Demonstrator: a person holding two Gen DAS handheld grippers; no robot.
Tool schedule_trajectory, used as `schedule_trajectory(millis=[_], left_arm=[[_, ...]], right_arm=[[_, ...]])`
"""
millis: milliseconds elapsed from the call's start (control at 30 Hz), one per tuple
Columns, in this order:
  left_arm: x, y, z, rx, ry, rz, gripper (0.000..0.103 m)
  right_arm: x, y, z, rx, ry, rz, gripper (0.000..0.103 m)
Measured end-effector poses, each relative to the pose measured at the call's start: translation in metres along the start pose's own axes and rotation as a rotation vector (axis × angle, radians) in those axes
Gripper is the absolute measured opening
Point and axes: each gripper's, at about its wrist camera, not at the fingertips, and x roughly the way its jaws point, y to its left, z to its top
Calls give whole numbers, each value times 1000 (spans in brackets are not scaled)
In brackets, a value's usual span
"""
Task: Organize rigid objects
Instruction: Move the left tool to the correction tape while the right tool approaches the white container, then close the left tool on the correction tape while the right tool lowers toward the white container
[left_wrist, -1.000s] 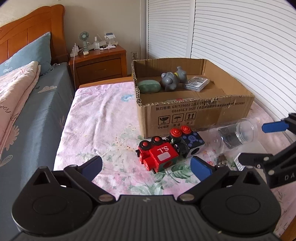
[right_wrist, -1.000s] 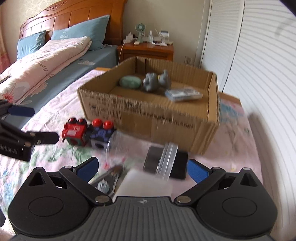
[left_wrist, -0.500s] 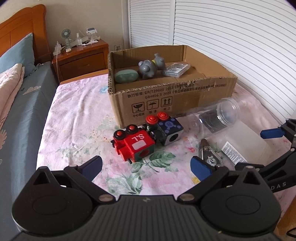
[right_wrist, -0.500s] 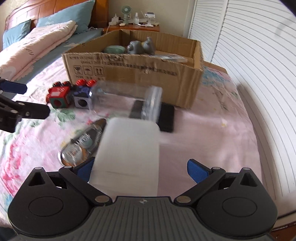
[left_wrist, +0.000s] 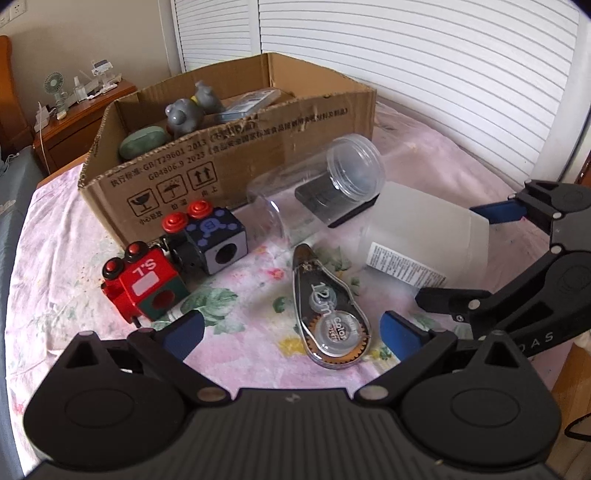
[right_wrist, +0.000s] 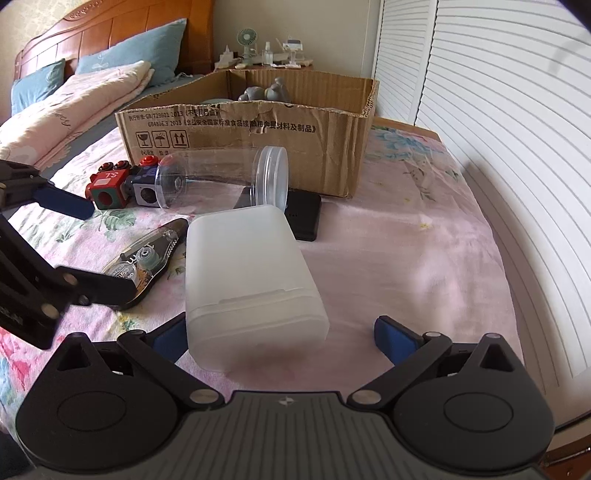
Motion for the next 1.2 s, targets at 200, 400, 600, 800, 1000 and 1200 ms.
schedule_trajectory(millis=[200, 400, 600, 800, 1000, 1200], left_arm=[[2, 11, -8, -37, 31, 59, 102], [-8, 44, -23, -163, 49, 101, 102], [-11, 40, -20, -165, 57, 133, 101], [-13, 12, -7, -163, 49, -1, 100], [1, 6, -1, -210, 88, -14, 97], [10, 5, 6, -246, 74, 12, 96]], right_arm=[[-1, -2, -1, -11, -8, 13, 103], [-1, -2, -3, -14, -16, 16, 103], [-2, -2, -4, -15, -19, 16, 103], [-3, -3, -6, -22, -35, 23, 103], [-6, -5, -12, -35, -58, 37, 103], [-7, -7, -13, -46, -62, 48, 103]])
